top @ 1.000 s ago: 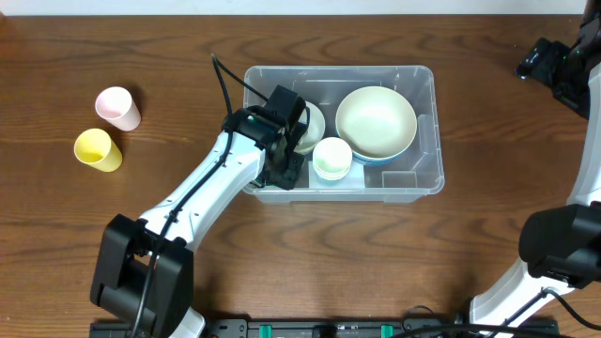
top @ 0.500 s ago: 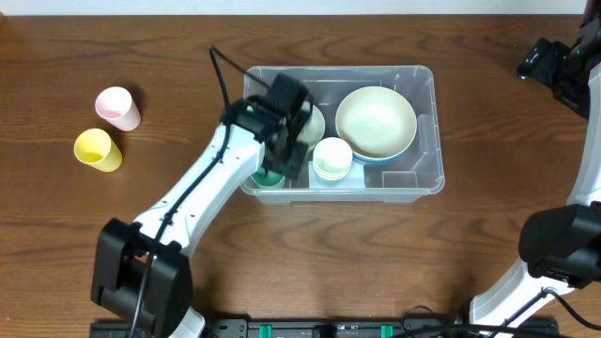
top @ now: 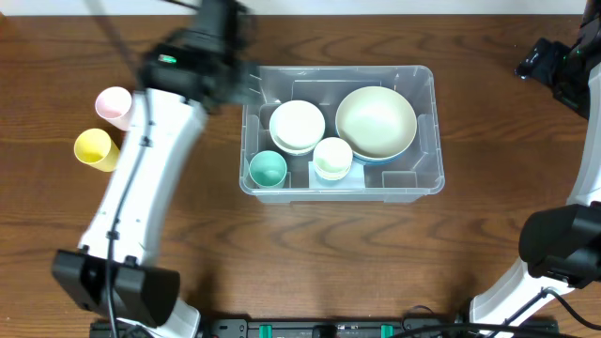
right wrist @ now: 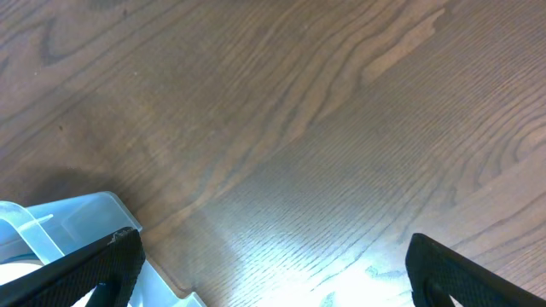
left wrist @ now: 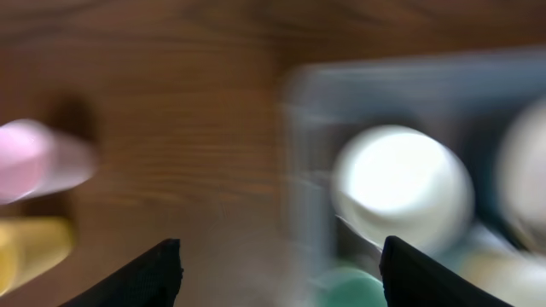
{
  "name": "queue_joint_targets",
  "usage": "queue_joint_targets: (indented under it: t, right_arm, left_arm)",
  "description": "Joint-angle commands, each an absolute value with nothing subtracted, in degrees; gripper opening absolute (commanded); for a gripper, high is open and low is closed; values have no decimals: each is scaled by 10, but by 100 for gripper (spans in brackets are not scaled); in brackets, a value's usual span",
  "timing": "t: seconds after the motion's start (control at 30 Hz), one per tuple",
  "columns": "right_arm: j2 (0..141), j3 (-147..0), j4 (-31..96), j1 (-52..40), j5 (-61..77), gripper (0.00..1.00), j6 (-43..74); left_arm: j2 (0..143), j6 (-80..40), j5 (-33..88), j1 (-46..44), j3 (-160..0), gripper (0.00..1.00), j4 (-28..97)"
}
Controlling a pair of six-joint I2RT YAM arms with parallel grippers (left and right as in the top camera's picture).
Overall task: Pack container
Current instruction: 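Move the left gripper to the pink cup, then grasp the pink cup with the left gripper and carry it to the bin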
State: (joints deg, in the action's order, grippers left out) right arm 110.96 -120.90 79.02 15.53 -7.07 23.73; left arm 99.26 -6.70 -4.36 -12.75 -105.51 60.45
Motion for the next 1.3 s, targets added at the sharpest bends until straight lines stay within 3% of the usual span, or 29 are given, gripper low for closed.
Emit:
queue_joint_targets:
  t: [0.0,0.27,0.57,0.83,0.97,1.1,1.27]
  right_arm:
    - [1112,-1209,791,157,-72,99,246]
    - [1112,-1209,791,157,-72,99,246]
    - [1112,-1209,791,157,-72,99,246]
    - [1112,-1209,791,157,-72,99,246]
    - [1112,-1209,791,157,-72,99,246]
    - [1112,-1209,791,157,-72,99,246]
    - [1112,-1209,791,157,-72,99,246]
  left_arm:
    - [1010,-114,-71,-12,-1060,80,578]
    - [1106,-112,-45,138,-1060,88,502]
    - [1238,-110,-39,153,-1060,88,453]
    - [1269,-104,-30,153,-1060,86,433]
    - [1269,-104,-20,153,-1060,64,434]
    - [1268,-104,6,152,-1060,33,445]
    - [1266,-115,7,147,-1060,19,470]
